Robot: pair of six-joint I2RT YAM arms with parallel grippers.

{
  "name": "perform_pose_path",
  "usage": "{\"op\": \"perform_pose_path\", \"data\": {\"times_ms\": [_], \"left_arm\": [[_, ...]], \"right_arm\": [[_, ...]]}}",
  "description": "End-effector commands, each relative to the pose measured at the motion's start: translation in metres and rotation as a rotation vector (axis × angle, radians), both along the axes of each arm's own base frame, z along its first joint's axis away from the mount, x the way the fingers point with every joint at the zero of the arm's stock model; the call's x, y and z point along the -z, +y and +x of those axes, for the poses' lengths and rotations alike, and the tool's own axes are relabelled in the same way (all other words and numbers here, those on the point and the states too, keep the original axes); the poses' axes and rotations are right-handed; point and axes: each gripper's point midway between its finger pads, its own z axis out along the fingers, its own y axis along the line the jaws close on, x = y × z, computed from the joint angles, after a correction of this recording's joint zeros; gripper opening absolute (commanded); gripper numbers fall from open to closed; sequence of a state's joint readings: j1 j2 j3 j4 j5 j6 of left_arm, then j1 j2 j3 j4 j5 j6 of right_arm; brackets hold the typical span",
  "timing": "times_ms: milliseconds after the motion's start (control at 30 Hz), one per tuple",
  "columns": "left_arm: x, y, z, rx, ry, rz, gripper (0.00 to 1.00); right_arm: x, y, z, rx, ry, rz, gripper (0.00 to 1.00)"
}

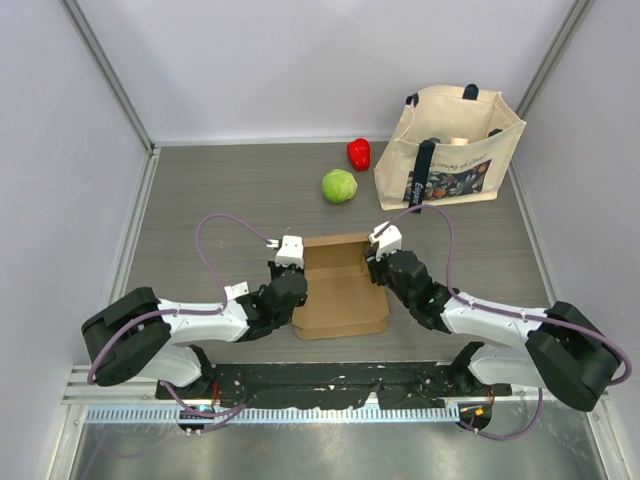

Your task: Fold the paper box

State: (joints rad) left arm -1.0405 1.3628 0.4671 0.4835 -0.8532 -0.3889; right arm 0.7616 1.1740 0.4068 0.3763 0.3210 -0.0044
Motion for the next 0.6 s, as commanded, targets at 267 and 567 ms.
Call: {"op": "perform_pose_path", "data": {"times_ms": [267, 567], "left_arm": [[-0.020, -0.003, 0.005, -0.028, -0.060, -0.074, 0.00], [-0.017, -0.001, 0.004, -0.034, -0.056, -0.071, 0.00]], "right_arm": [[-0.017, 0.010, 0.028, 0.196, -0.256, 0.014, 0.12], [-0.007, 0.035, 0.024, 0.188, -0.310, 0.052, 0.24]]}}
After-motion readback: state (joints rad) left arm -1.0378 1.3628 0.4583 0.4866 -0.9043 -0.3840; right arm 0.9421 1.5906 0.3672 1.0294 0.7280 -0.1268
